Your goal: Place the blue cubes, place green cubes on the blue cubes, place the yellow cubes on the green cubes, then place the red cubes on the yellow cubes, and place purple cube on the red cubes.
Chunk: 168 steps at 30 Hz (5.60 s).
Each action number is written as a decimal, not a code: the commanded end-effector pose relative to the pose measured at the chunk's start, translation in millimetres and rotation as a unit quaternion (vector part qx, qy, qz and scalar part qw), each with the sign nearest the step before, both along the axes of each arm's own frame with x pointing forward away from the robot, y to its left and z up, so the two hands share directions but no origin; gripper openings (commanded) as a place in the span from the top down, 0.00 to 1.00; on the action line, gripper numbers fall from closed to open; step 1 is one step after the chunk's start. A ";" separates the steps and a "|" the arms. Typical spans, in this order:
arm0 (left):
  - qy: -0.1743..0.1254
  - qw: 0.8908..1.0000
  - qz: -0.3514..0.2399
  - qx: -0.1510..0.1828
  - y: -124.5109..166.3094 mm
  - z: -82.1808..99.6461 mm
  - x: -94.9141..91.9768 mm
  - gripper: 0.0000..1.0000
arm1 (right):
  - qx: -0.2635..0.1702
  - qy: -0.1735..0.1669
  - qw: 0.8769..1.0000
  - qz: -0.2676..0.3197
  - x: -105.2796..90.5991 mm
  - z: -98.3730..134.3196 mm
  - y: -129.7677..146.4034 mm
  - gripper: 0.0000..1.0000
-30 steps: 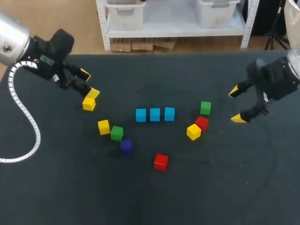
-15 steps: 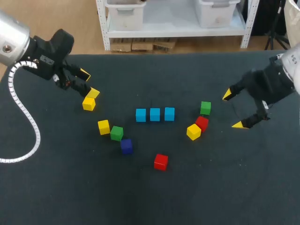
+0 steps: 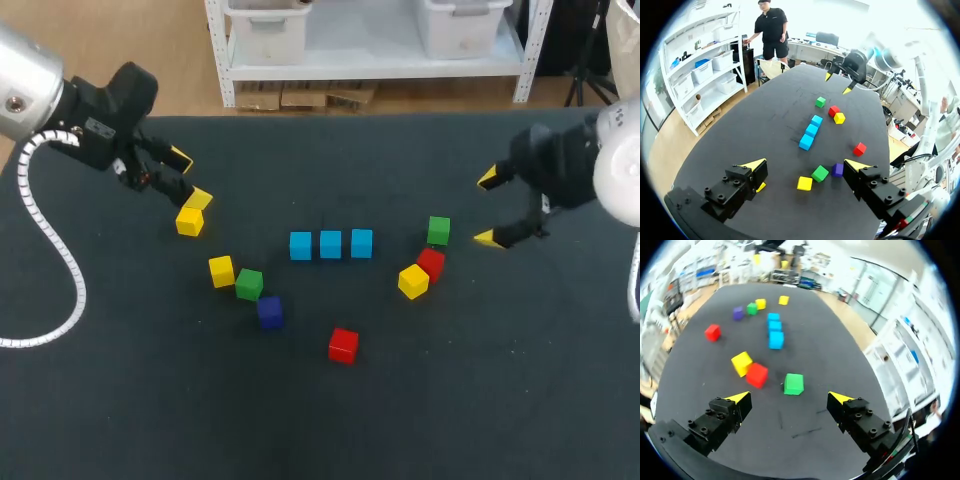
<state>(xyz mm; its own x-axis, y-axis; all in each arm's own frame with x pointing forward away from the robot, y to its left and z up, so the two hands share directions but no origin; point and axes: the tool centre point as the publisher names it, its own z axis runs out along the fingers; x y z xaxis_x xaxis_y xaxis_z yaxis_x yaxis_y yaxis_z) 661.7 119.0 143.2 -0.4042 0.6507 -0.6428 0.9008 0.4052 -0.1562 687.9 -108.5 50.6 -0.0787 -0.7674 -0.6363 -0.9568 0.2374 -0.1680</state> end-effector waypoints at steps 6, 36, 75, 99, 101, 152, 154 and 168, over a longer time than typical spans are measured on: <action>-0.002 1.000 0.000 -0.002 1.2 -0.7 -1.0 0.00 | 0.041 0.025 0.999 -0.013 30.6 -34.9 22.9 0.00; -0.002 1.000 0.000 -0.002 1.2 -0.7 -1.0 0.00 | 0.046 0.046 0.998 -0.017 35.2 -65.2 37.8 0.58; -0.002 1.000 0.000 -0.002 1.2 -0.7 -1.0 0.00 | 0.032 0.069 0.996 0.042 25.5 -12.1 82.5 1.00; -0.002 1.000 0.000 -0.002 1.2 -0.7 -1.0 0.00 | 0.054 0.086 0.993 0.057 -7.1 -10.6 163.6 1.00; -0.002 1.000 0.000 -0.002 1.2 -0.7 -1.0 0.00 | 0.052 0.087 0.993 0.059 -9.2 -12.3 166.8 1.00; -0.002 1.000 0.000 -0.002 1.2 -0.7 -1.0 0.00 | 0.038 0.103 0.992 0.064 5.9 -33.9 179.1 1.00; -0.002 1.000 0.000 -0.002 1.2 -0.7 -1.0 0.00 | 0.038 0.103 0.992 0.065 6.5 -34.3 179.1 1.00; -0.002 1.000 0.000 -0.002 1.2 -0.7 -1.0 0.00 | 0.038 0.106 0.991 0.070 8.2 -32.9 180.1 0.62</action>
